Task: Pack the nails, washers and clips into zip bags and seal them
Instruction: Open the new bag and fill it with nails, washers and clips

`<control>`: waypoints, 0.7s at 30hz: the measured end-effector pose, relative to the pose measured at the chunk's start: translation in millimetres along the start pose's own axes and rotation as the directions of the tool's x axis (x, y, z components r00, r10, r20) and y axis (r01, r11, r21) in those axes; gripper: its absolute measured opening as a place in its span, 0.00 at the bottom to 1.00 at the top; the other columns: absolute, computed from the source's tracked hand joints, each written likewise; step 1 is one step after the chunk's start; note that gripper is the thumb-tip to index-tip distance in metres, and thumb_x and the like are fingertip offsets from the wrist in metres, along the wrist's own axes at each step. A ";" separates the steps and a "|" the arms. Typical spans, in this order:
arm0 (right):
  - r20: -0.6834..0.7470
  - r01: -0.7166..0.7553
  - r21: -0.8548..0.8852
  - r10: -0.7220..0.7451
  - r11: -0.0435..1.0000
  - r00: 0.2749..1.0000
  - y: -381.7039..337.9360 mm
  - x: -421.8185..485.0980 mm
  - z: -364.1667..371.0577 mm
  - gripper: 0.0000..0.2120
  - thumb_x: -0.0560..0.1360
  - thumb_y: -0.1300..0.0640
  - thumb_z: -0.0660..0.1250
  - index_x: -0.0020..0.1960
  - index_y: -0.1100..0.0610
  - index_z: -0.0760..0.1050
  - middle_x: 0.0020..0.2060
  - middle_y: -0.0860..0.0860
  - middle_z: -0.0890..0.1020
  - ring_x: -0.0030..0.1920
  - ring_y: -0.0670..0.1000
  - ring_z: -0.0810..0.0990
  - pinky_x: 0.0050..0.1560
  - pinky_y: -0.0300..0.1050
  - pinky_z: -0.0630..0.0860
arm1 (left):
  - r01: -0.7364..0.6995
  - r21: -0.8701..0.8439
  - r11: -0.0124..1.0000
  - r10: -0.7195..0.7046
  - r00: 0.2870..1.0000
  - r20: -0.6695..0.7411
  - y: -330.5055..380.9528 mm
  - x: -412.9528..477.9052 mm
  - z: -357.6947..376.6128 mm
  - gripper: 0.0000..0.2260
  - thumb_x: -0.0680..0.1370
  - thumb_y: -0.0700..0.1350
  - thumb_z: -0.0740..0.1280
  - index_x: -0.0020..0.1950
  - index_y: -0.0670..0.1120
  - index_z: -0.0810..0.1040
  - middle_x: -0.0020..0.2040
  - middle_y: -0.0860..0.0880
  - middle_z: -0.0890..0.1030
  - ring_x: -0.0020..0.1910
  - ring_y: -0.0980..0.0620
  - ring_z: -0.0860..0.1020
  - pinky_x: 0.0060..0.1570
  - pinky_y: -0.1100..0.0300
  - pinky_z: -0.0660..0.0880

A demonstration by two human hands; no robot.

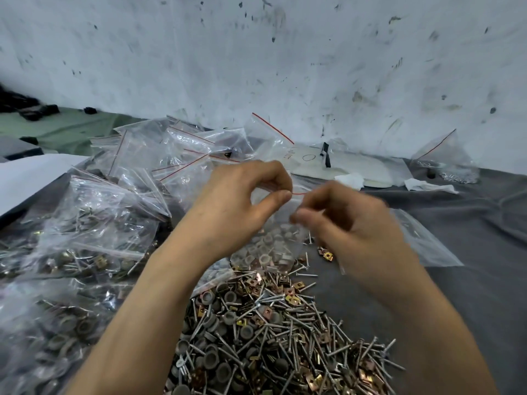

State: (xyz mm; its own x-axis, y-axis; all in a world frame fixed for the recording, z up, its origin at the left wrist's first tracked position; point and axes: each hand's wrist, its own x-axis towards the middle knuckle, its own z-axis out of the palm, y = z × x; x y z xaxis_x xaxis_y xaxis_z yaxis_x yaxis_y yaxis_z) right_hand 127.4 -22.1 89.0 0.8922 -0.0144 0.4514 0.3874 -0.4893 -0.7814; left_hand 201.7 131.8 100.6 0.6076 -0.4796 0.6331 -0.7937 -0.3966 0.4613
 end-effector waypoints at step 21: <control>-0.412 -0.083 -0.159 0.011 0.984 0.911 9.9 1.5 -5.7 0.09 0.74 0.53 0.69 0.36 0.53 0.77 0.29 0.47 0.78 0.29 0.43 0.72 0.31 0.34 0.67 | 0.022 -0.025 0.999 -0.022 0.999 0.023 -2.7 -1.7 2.2 0.01 0.76 0.39 0.70 0.45 0.42 0.81 0.44 0.51 0.84 0.47 0.62 0.79 0.50 0.69 0.73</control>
State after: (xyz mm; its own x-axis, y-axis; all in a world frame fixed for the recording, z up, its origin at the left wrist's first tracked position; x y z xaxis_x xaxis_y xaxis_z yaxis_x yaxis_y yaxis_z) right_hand 131.2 -32.0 84.4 0.7212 -0.3778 0.5806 0.2701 -0.6185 -0.7379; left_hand 202.9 131.9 96.9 0.6252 -0.4890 0.6082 -0.7804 -0.3872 0.4909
